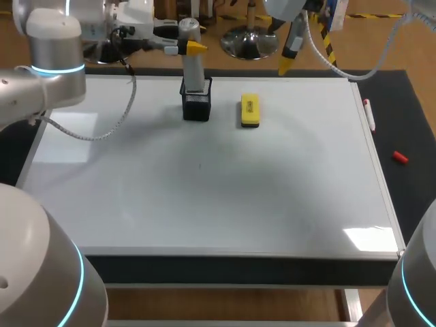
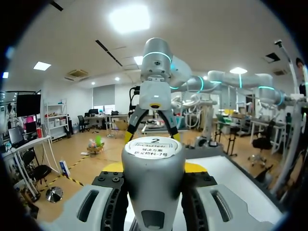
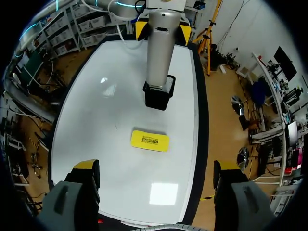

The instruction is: Pick up the inspection probe, press it on each red-marked spot on the whiteboard one by one, put down the probe, pick up the eraser, and wipe off all the red marks.

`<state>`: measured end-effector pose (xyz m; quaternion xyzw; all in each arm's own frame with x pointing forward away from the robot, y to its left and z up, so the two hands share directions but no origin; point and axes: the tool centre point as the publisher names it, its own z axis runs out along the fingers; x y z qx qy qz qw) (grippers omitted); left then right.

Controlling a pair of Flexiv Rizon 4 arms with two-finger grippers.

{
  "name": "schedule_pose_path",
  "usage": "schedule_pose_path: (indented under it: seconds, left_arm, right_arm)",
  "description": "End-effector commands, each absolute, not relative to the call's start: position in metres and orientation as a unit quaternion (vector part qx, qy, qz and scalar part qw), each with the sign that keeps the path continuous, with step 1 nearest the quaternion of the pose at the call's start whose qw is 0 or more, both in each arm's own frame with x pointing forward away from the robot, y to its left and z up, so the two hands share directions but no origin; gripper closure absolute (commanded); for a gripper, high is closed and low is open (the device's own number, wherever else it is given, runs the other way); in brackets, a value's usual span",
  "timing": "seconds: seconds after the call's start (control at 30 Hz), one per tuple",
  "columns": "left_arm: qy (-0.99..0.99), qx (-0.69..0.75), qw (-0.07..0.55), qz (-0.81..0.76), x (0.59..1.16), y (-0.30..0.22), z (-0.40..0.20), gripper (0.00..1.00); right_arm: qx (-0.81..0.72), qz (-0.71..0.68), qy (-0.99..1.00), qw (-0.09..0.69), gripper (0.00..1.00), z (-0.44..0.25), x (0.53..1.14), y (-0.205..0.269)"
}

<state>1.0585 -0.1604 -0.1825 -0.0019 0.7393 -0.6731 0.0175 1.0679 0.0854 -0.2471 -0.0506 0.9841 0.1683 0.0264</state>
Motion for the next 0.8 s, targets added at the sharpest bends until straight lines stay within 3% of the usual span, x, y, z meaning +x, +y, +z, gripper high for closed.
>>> schedule_pose_path:
  seconds: [0.03,0.8]
  left_arm:
    - [0.737,0.007,0.007,-0.675,1.066,-0.161,-0.187,1.0]
    - [0.739,0.015,-0.026,-0.673,1.074,-0.17,-0.223,1.0]
  right_arm:
    - [-0.051,0.167,0.984,0.025,0.0,-0.246,1.069,0.085]
    - [-0.051,0.167,0.984,0.025,0.0,-0.246,1.069,0.085]
